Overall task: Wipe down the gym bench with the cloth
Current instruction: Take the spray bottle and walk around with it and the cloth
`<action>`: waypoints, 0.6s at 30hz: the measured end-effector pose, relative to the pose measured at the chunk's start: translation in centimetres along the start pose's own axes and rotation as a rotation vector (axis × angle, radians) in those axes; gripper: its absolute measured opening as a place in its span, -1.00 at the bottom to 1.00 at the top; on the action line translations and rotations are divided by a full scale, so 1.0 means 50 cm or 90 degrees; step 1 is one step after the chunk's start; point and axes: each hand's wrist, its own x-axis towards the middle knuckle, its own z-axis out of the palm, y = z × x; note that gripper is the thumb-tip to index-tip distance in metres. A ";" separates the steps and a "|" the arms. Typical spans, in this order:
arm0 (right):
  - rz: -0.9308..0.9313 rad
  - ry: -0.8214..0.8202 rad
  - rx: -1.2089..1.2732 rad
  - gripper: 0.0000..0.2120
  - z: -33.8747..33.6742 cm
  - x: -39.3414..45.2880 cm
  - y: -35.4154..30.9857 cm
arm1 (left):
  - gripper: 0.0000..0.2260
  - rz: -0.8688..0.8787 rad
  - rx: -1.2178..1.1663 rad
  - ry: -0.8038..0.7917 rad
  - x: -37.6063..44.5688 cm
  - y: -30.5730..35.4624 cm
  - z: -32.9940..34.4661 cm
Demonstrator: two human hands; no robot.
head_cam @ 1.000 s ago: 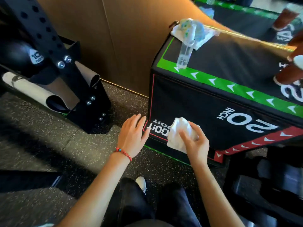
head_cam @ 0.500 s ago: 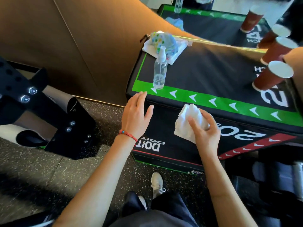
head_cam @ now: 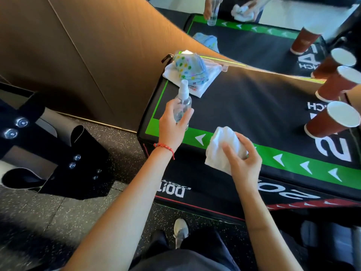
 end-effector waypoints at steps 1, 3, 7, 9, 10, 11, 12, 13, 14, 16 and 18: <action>0.007 0.000 0.003 -0.75 0.001 0.002 -0.001 | -0.71 -0.004 -0.016 0.008 0.001 0.000 0.002; 0.008 0.001 0.002 -0.74 0.002 0.006 -0.001 | -0.66 -0.017 -0.043 0.028 0.003 -0.001 0.000; -0.005 -0.006 0.001 -0.75 0.008 0.007 -0.005 | -0.68 -0.049 -0.112 0.050 -0.010 0.004 -0.022; -0.008 -0.014 0.006 -0.76 0.015 0.002 -0.007 | -0.76 -0.053 -0.119 0.053 -0.028 0.009 -0.042; -0.009 -0.022 0.011 -0.76 0.020 -0.002 -0.010 | -0.79 -0.054 -0.117 0.055 -0.039 0.009 -0.052; -0.013 -0.031 0.016 -0.76 0.026 -0.008 -0.012 | -0.80 -0.059 -0.120 0.059 -0.049 0.006 -0.063; -0.020 -0.041 0.016 -0.76 0.033 -0.015 -0.013 | -0.80 -0.068 -0.123 0.061 -0.060 0.004 -0.076; -0.026 -0.051 0.011 -0.75 0.040 -0.023 -0.014 | -0.80 -0.081 -0.137 0.060 -0.072 0.002 -0.089; -0.029 -0.060 0.006 -0.75 0.047 -0.032 -0.014 | -0.82 -0.099 -0.156 0.058 -0.084 0.002 -0.102; -0.030 -0.076 -0.002 -0.72 0.061 -0.051 -0.014 | -0.86 -0.135 -0.201 0.054 -0.110 0.004 -0.127; -0.031 -0.094 -0.006 -0.73 0.074 -0.073 -0.011 | -0.84 -0.148 -0.236 0.051 -0.140 0.007 -0.154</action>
